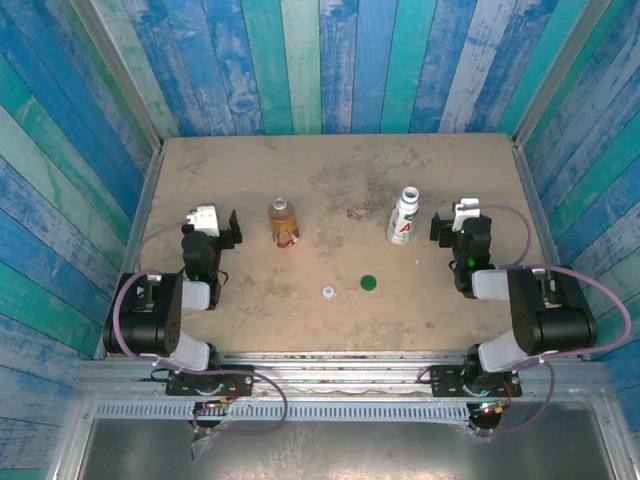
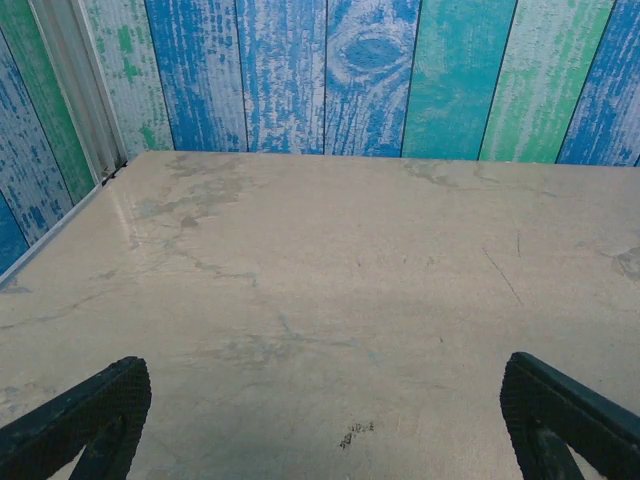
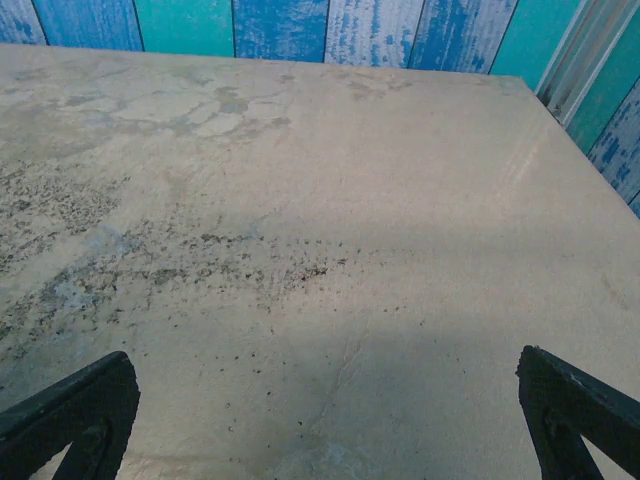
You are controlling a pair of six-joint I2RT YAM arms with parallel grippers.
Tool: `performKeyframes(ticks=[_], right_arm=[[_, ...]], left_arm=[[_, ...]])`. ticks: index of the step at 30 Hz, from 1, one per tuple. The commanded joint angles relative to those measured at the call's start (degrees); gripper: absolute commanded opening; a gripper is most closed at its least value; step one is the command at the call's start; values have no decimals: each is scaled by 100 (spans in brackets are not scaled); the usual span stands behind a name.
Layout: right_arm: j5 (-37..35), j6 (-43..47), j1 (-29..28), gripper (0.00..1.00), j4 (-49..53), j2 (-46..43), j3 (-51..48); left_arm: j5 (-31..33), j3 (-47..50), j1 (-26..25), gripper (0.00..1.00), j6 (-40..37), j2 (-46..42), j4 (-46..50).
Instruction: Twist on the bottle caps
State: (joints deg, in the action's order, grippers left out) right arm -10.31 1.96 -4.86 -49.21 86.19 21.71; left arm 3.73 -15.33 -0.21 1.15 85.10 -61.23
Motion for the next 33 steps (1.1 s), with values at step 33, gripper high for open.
performKeyframes(ticks=[33], right_arm=[[-45, 39, -19, 100, 562, -547, 153]], left_arm=[[-48, -231, 10, 94, 39, -110, 511]])
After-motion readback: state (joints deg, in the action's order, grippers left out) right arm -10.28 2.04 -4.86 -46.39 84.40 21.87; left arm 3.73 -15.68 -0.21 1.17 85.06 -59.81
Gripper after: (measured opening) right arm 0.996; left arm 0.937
